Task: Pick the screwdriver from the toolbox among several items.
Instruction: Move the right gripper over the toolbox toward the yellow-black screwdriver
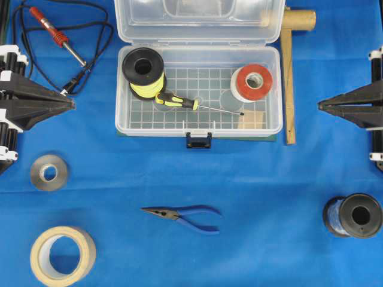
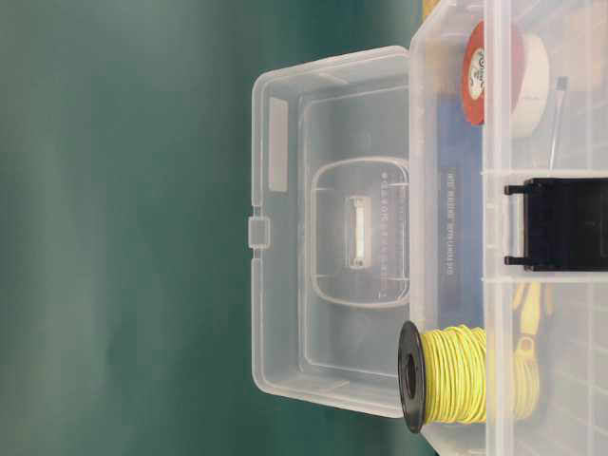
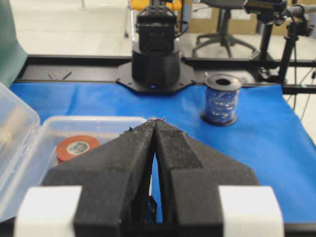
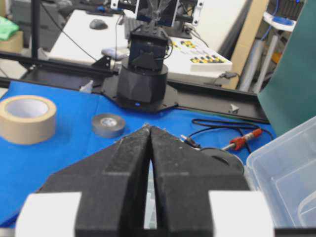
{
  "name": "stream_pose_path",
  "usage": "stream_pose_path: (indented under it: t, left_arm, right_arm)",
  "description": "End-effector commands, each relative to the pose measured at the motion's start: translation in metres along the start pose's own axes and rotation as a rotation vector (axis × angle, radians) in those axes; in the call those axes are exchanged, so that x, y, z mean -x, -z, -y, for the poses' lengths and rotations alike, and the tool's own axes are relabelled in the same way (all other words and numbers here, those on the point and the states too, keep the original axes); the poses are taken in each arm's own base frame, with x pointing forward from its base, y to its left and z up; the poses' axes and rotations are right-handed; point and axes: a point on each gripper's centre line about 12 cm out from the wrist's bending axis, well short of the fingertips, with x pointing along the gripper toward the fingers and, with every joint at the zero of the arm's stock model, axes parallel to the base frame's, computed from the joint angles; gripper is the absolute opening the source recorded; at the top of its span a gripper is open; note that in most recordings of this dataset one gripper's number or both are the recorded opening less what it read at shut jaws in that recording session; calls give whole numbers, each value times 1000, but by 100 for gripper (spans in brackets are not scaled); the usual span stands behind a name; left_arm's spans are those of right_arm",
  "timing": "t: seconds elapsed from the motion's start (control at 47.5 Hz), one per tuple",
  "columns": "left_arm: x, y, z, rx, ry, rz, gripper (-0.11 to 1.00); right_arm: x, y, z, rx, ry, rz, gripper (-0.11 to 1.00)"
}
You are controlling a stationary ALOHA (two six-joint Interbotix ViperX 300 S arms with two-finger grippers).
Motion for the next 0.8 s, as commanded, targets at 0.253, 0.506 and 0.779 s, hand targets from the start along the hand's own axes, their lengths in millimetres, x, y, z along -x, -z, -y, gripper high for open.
stream_pose_path:
  t: [0.253,0.506,0.779]
  left_arm:
    - [-3,-9,-1,19,-6,38,0]
    - [-4,-5,-1,20,-7,18,0]
    - [-4,-4,-1,20,-8,18,0]
  right_arm:
    - [-52,-22,4,-81,26,-223,5]
    - [-119,-31,18,-238,107,-474,5]
    - [-186,-1,55,-443,301,-764,37]
